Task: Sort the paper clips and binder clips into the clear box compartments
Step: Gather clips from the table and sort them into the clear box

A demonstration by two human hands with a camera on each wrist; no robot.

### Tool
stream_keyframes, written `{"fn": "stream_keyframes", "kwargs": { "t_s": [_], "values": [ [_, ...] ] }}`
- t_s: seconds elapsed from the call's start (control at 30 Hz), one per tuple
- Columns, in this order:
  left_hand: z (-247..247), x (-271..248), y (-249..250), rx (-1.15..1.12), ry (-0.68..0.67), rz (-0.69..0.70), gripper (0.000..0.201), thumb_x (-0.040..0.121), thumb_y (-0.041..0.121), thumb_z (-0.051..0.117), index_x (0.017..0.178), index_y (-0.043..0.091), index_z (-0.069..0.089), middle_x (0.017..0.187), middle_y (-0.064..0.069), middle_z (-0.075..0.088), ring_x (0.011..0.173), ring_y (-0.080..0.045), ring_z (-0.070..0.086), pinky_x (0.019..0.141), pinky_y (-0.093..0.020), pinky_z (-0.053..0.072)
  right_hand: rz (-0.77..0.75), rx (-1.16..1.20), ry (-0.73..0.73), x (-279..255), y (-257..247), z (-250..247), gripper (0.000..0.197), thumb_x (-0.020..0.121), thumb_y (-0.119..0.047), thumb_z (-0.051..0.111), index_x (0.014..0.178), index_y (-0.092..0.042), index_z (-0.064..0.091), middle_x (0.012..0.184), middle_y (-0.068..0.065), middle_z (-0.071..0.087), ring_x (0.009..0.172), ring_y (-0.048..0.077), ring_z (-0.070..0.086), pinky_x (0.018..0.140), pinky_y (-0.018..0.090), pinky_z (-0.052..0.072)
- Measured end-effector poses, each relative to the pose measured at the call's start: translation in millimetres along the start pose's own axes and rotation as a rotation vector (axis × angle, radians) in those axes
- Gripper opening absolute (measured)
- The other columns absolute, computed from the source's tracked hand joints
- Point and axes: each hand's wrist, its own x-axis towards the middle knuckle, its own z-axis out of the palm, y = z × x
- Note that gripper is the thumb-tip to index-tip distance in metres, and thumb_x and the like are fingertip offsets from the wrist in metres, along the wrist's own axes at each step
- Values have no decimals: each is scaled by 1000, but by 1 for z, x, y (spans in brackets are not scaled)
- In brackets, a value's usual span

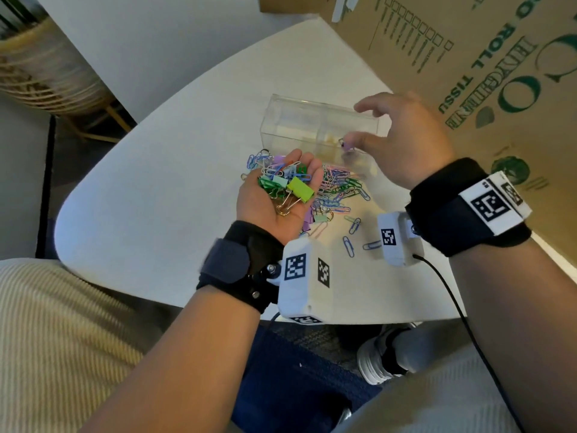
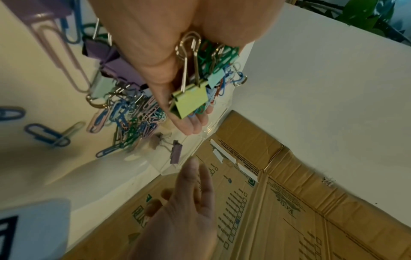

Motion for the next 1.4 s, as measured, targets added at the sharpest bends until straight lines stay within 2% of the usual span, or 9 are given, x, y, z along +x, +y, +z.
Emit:
{"fn": "stream_keyframes", "kwargs": {
  "t_s": [0.27, 0.47, 0.57, 0.7, 0.8, 0.9, 1.17, 1.3, 1.4],
  "values": [
    [2, -3, -2, -12, -21, -24, 45, 100, 26, 30, 104, -6, 60, 91, -21, 67, 76, -34, 67, 77, -44, 55, -1, -168, -154, 1, 9, 17, 11, 88, -25, 66, 96, -29, 72, 100, 0, 65, 94, 26, 59, 75, 30, 39],
    [7, -6, -4, -12, -7, -30, 50, 101, 31, 26, 104, -5, 60, 94, -21, 65, 83, -35, 64, 75, -43, 56, -72, -185, -143, -4, 5, -12, 34, 85, -34, 69, 118, -31, 64, 121, 3, 57, 103, 23, 54, 86, 29, 40],
    [12, -8, -5, -26, 6, -14, 47, 101, 28, 27, 104, -5, 60, 92, -22, 65, 85, -36, 62, 83, -45, 51, -231, 36, -278, -19, -24, -26, 32, 75, -32, 78, 106, -35, 69, 100, -14, 61, 79, 14, 51, 65, 13, 35],
    [14, -11, -8, -29, -47, 13, 61, 102, 22, 21, 80, -7, 71, 78, -21, 69, 70, -34, 69, 82, -46, 49, -403, -9, -483, -31, -42, -16, 40, 71, -16, 82, 106, -32, 71, 86, -24, 55, 73, 5, 50, 73, 16, 39],
    [13, -11, -7, -25, -58, -9, 52, 100, 26, 24, 94, -3, 66, 86, -21, 67, 77, -36, 67, 72, -42, 55, -461, -20, -428, -28, -40, -8, 33, 75, -16, 79, 102, -32, 74, 89, -22, 59, 71, -4, 49, 78, 25, 44],
    [12, -10, -6, -42, -10, -28, 43, 99, 25, 30, 99, -3, 62, 80, -20, 68, 67, -33, 68, 57, -34, 58, -425, 85, -378, -25, -37, -12, 22, 79, -19, 76, 97, -32, 75, 86, -21, 64, 70, 1, 54, 70, 13, 40],
    [6, -4, -7, -34, 4, -60, 43, 100, 27, 34, 103, -4, 63, 88, -20, 69, 75, -33, 69, 75, -46, 56, -177, 331, -121, -13, -10, -39, 12, 83, -27, 73, 95, -30, 73, 76, -19, 66, 63, 5, 51, 67, 20, 46],
    [8, -5, -14, -33, 3, -87, 44, 99, 30, 35, 104, -5, 62, 88, -21, 69, 76, -33, 69, 76, -47, 55, -153, 326, -177, -14, -11, -34, 10, 82, -24, 75, 92, -27, 74, 65, -29, 64, 57, -1, 51, 59, 8, 40],
    [15, -6, -20, -71, -6, -81, 43, 99, 28, 37, 103, -5, 62, 96, -22, 67, 90, -34, 65, 80, -49, 54, -213, 285, -229, -18, -21, -26, 10, 74, -29, 81, 80, -30, 73, 75, -16, 70, 57, 1, 52, 59, 15, 44]
  ]
}}
